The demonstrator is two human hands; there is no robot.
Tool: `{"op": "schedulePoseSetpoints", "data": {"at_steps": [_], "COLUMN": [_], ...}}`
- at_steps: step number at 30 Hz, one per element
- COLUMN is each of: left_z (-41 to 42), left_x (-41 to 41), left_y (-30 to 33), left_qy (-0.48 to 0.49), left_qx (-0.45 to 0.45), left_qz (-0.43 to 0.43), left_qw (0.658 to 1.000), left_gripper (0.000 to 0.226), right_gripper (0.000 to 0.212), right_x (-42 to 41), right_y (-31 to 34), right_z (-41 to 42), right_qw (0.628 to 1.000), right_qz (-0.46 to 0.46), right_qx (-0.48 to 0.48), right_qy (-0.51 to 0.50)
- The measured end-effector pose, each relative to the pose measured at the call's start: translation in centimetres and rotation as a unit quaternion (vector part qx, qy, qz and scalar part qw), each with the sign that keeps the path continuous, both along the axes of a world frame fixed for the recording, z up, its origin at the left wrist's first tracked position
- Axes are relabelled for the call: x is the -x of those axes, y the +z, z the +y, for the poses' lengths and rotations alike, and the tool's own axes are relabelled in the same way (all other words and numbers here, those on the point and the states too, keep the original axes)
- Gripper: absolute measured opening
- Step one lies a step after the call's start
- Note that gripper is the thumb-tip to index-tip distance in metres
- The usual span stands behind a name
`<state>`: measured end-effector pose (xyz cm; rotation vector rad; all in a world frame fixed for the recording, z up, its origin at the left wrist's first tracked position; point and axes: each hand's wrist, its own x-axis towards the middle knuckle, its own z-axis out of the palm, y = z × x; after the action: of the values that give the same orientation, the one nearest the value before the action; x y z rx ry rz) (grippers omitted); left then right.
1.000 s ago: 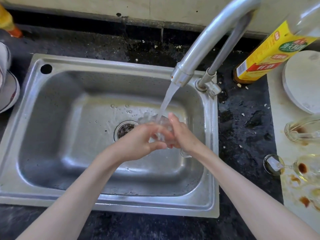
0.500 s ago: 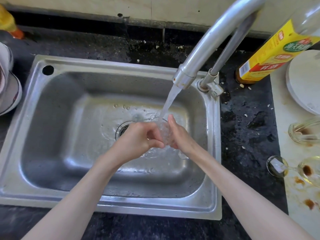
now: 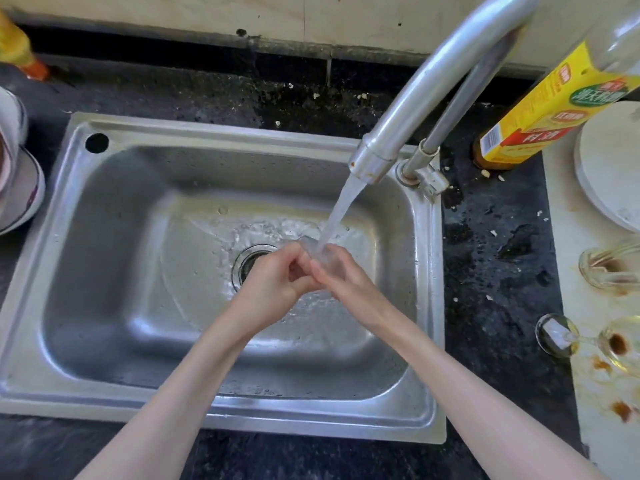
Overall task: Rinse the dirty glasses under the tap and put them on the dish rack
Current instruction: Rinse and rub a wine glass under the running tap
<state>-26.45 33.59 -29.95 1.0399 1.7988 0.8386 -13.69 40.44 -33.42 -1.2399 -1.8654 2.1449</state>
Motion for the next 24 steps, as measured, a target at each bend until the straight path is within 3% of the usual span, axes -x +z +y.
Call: {"op": "schedulePoseSetpoints", "data": {"at_steps": [3,5,11,12,15,17,20,22,24], "left_z": [0.0,0.2,0.2,0.1,0.0,0.2,0.5,0.5,0.5], "left_x": [0.5,0.9,0.0,0.2,1.0,1.1,0.5,0.4,0.4], "left_y": [0.4,0.6,0.5,0.4,0.9,1.0,0.9,0.6,0.6], "left_qy": [-0.174,-0.242,-0.022,-0.045,-0.235,-0.284,-0.187,-0.078,-0.068], "left_qx": [0.006,0.028,0.000,-0.009,0.018,0.039,0.028,0.022,-0.001], "left_qz": [0.013,0.039,0.030,0.031,0.042,0.048,0.061,0.055,0.048], "left_qw": [0.985,0.969,0.999,0.998,0.971,0.957,0.980,0.995,0.997], "left_gripper": [0.017,0.024,0.034,0.032,0.016,0.014,0.012,0.024,0.027], "right_gripper": [0.044,0.054,0.054,0.053,0.035,0.052,0.053,0.051,0.056], "right_x": [-0.5,-0.5,-0.4,-0.5,-0.7,-0.7,-0.7,-1.0,-1.0], "right_y": [0.4,0.5,0.3,0.5,1.0,0.9,1.0,0.5,0.6], "right_z": [0.6,1.1,0.3,0.3,1.0,1.2,0.7,0.3,0.4], "right_qw": [0.999,0.998,1.000,1.000,0.996,0.996,0.998,0.999,0.999], "right_qz": [-0.021,-0.036,0.008,0.012,-0.008,-0.029,-0.029,-0.007,-0.008], "right_qx": [0.034,0.046,-0.001,0.008,0.075,0.076,0.047,0.017,0.015], "right_qy": [-0.020,-0.028,-0.013,-0.017,-0.040,-0.037,-0.039,-0.032,-0.036]}}
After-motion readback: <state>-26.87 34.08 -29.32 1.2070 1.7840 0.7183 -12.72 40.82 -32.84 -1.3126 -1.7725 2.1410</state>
